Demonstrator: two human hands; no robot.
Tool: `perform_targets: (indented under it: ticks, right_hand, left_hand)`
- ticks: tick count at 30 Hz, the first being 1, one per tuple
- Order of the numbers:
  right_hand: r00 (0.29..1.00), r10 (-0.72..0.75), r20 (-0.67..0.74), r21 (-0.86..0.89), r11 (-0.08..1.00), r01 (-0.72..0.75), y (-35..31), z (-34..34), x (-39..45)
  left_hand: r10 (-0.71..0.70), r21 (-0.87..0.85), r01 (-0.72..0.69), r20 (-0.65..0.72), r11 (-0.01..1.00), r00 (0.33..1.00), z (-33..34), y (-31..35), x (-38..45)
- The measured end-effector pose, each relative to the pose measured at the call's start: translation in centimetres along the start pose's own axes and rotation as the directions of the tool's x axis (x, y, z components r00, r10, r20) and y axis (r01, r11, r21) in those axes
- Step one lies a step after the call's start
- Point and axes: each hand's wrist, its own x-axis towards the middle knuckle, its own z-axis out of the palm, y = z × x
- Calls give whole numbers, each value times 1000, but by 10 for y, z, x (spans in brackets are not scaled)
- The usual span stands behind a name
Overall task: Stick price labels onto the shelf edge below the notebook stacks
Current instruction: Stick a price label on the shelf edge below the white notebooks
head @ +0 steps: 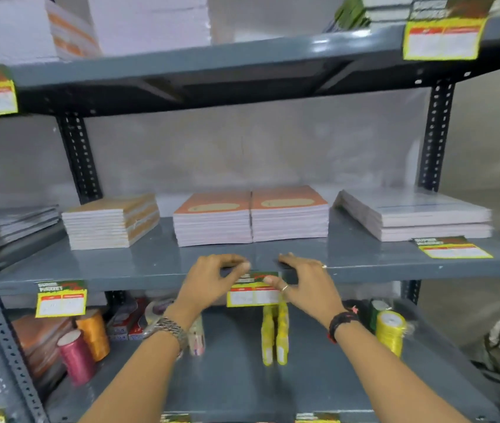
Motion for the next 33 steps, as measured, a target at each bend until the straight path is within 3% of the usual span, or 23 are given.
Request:
perform_targets:
  ticks: [4, 8, 11, 14, 16, 19, 26, 30, 33]
  right_hand:
    - [992, -1, -128, 56, 998, 8, 62, -62, -15]
    - [929, 246, -277, 75, 969, -235, 149, -144, -27]
    - [896, 393, -208, 113, 919, -377, 194, -187, -26]
    - [876, 479, -60, 150, 872, -466, 229, -215, -12]
    - [848, 530, 3, 195, 831, -521, 245, -224, -4]
    - [820, 572, 38, 259, 787, -560, 262, -226, 3]
    - [801, 598, 33, 270, 766, -583, 271, -220, 20]
    - [809, 587, 37, 380, 741, -554, 278, -221, 23]
    - [837, 541, 80, 498, 706, -504, 277, -226, 19]
  left_hand:
    - [56, 194, -27, -144, 981, 988, 41, 65, -9]
    - [162, 209, -147, -52, 967, 985, 121, 157, 8]
    - [50, 91, -55, 60, 994, 997, 167, 206, 27]
    - [-67, -163, 79, 78, 983, 995, 198, 240, 52]
    - [-159, -138, 165, 56, 977, 986, 215, 252, 67]
    - [-270, 50, 268, 33, 962, 962, 235, 258, 81]
    - [-413, 91, 408, 42, 908, 910, 256, 257, 107]
    - [-415, -21, 415, -72, 910, 907, 263, 259, 109]
    - [-358, -127, 345, -102, 930, 928, 262, 257, 104]
